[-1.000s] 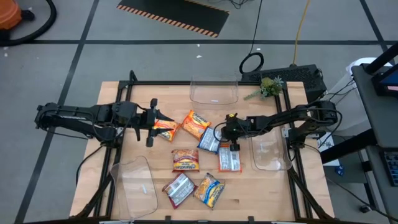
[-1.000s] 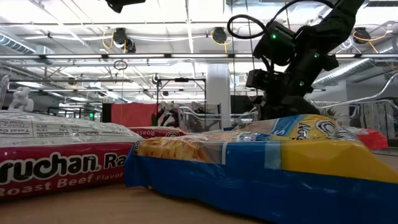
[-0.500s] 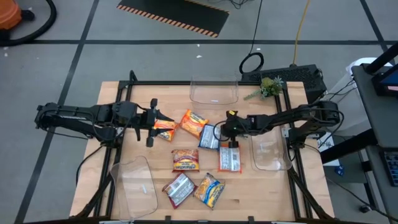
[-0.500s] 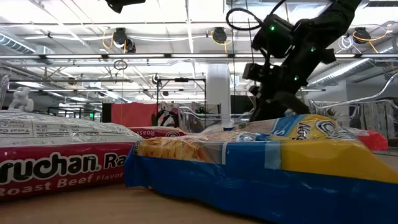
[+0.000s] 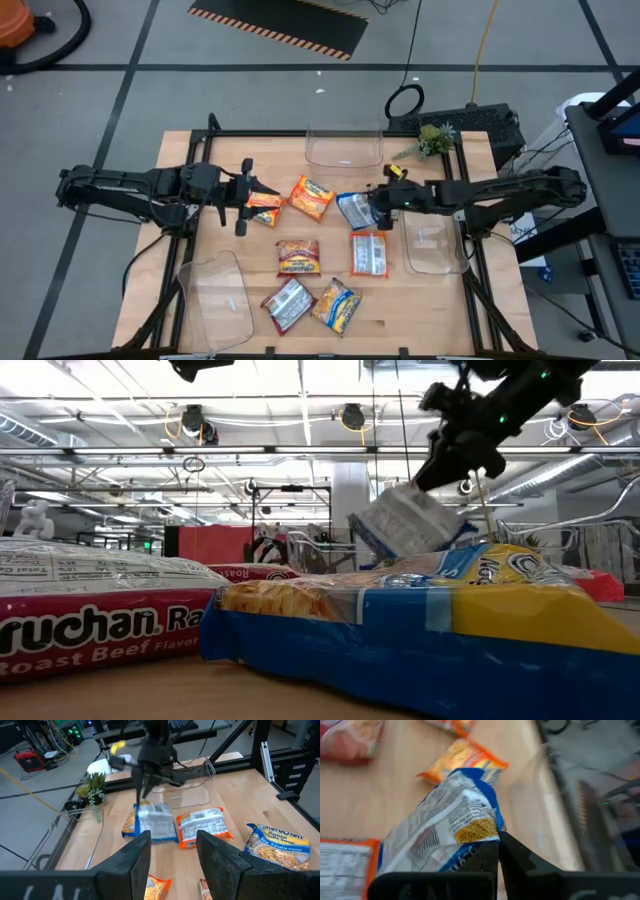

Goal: Sort Maruchan noodles
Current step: Put the top blue noodle pack into the top transparent bin

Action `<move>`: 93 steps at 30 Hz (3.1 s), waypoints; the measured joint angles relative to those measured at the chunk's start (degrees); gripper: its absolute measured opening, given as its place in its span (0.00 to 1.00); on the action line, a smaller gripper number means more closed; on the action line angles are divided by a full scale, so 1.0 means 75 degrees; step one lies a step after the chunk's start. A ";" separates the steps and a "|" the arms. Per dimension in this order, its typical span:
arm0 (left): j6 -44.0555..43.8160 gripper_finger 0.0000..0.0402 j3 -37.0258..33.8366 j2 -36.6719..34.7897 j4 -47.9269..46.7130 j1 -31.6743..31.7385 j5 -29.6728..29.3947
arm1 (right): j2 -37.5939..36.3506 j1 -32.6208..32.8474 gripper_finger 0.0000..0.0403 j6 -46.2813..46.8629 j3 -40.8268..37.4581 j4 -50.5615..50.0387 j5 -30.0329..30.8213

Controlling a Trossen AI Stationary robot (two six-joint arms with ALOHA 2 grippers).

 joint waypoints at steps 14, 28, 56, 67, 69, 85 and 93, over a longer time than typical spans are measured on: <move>0.0040 0.41 0.0000 0.0000 0.0870 -0.0003 -0.0289 | -0.1104 0.1083 0.00 -0.0279 -0.0003 0.0158 0.3201; -0.0027 0.41 0.0000 0.1440 0.2928 0.0088 -0.0784 | -0.1101 0.1732 0.00 -0.1381 -0.0003 0.2307 0.3867; -0.1920 0.90 0.0000 0.4596 0.7554 0.0697 0.0335 | -0.1101 0.2798 0.00 -0.2898 -0.0003 0.3986 0.3839; -0.1537 0.90 0.0006 0.5749 0.9533 0.0670 0.0574 | -0.1101 0.2799 0.00 -0.2904 -0.0003 0.3958 0.3843; -0.1531 0.89 0.0009 0.5848 0.9712 0.0644 0.0469 | -0.1101 0.2799 0.00 -0.2904 -0.0003 0.3948 0.3846; -0.1398 0.40 0.0015 0.5872 0.9462 0.0679 0.0568 | -0.1101 0.2796 0.00 -0.2904 -0.0003 0.3945 0.3863; -0.1252 0.28 0.0015 0.5872 0.9464 0.0676 0.0939 | -0.1101 0.2790 0.00 -0.2902 -0.0003 0.3907 0.3885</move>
